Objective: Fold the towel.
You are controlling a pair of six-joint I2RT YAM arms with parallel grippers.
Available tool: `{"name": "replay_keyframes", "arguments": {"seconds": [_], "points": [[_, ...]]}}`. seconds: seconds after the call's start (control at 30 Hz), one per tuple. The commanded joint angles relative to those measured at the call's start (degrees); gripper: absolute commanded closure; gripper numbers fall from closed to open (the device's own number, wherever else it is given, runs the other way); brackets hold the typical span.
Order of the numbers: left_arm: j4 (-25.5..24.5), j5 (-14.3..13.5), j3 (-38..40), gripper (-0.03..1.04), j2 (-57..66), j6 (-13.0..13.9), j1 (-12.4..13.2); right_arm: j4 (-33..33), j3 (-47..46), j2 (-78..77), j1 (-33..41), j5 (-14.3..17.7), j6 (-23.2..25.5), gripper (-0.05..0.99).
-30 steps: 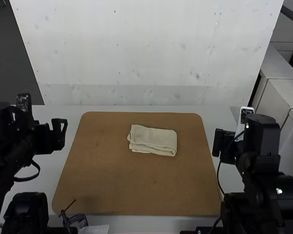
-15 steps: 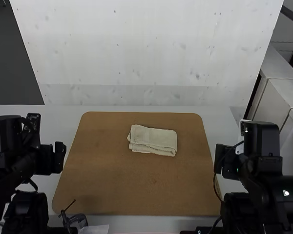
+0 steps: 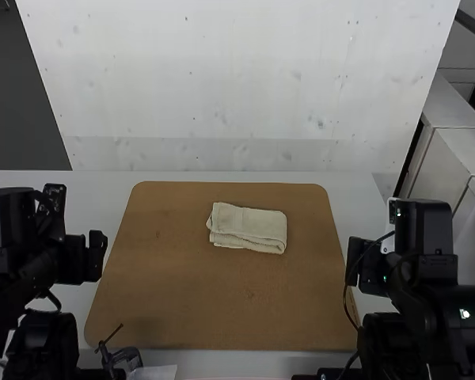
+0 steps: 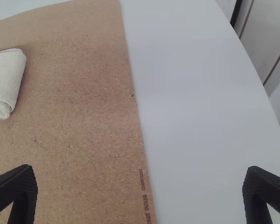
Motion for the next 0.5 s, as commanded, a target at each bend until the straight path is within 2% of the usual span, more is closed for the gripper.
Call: {"name": "replay_keyframes", "arguments": {"seconds": [0.0, 0.47], "points": [[0.4, 0.4, 2.1, 0.03, -0.7, 0.8, -0.2, 0.4, 1.7, -0.5, -0.5, -0.4, 0.7, -0.02], [0.4, 0.4, 2.1, 0.03, -0.7, 0.8, -0.2, 0.4, 1.7, -0.4, -0.2, -0.4, 0.7, -0.02]]}}
